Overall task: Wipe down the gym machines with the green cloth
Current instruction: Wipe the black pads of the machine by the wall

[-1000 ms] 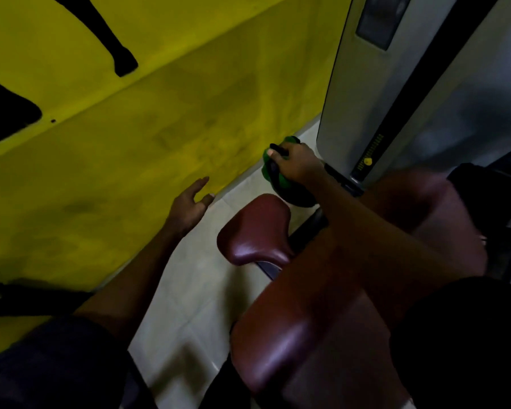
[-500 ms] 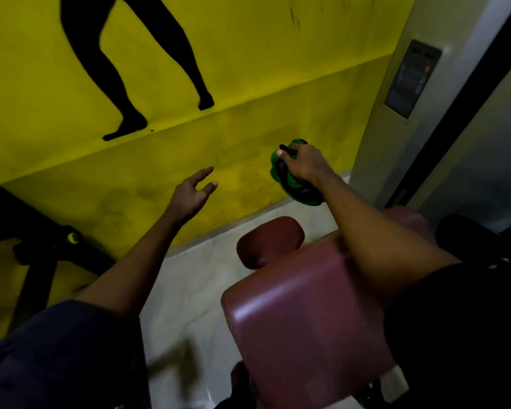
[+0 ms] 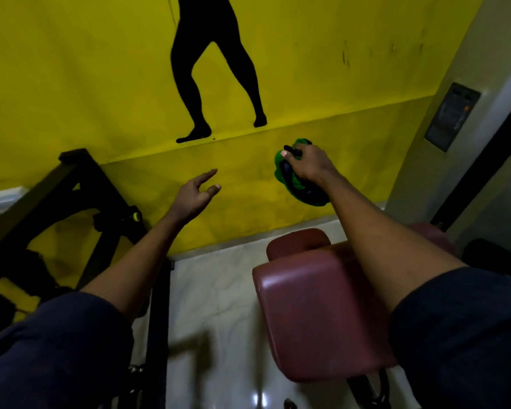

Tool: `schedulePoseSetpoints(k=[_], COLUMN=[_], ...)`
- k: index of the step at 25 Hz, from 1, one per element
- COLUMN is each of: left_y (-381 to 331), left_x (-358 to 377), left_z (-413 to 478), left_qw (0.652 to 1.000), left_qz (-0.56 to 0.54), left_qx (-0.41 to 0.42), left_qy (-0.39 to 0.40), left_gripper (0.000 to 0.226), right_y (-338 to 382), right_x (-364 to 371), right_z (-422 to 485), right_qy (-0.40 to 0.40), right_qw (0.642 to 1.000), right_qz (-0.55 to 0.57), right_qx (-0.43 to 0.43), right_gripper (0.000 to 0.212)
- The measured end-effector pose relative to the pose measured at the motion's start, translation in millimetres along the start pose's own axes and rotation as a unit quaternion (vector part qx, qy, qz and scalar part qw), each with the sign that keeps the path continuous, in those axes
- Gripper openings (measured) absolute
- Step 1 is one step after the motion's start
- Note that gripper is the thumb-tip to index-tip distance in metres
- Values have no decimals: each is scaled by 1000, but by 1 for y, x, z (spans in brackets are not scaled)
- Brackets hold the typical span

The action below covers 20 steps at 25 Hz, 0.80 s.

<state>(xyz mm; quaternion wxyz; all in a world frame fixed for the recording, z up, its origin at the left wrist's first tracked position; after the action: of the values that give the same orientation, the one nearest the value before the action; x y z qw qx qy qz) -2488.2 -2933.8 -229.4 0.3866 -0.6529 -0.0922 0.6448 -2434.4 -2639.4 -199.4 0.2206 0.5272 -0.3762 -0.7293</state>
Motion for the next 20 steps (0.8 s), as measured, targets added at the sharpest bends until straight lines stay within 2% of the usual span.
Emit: schedulePoseSetpoints(k=[5, 10, 20], left_y=[-1, -4, -14], left_x=[-38, -92, -180], left_z=[-52, -106, -272], left_qw=[998, 988, 949], left_qz=[36, 63, 108], left_qx=[-40, -100, -183], left_qy=[-31, -100, -235], left_gripper=[52, 51, 52], right_y=[26, 72, 185], right_x=[7, 21, 79], right_z=[-27, -39, -105], right_qy=[25, 69, 177], right_qw=[999, 992, 946], right_qz=[-5, 9, 70], right_qx=[-41, -107, -262], right_gripper=[51, 49, 51])
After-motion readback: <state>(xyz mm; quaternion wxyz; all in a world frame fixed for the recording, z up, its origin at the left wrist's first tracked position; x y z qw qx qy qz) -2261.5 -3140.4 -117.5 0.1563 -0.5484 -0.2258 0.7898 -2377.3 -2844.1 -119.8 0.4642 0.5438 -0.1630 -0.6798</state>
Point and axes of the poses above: each hand's wrist, its own z-axis towards the middle knuckle, its own x-axis out of the palm, y = z × x, the point moved 3 cm from there along z, towards the middle knuckle, and after that the axes turned 9 degrees about z, right-handed, at the moved point
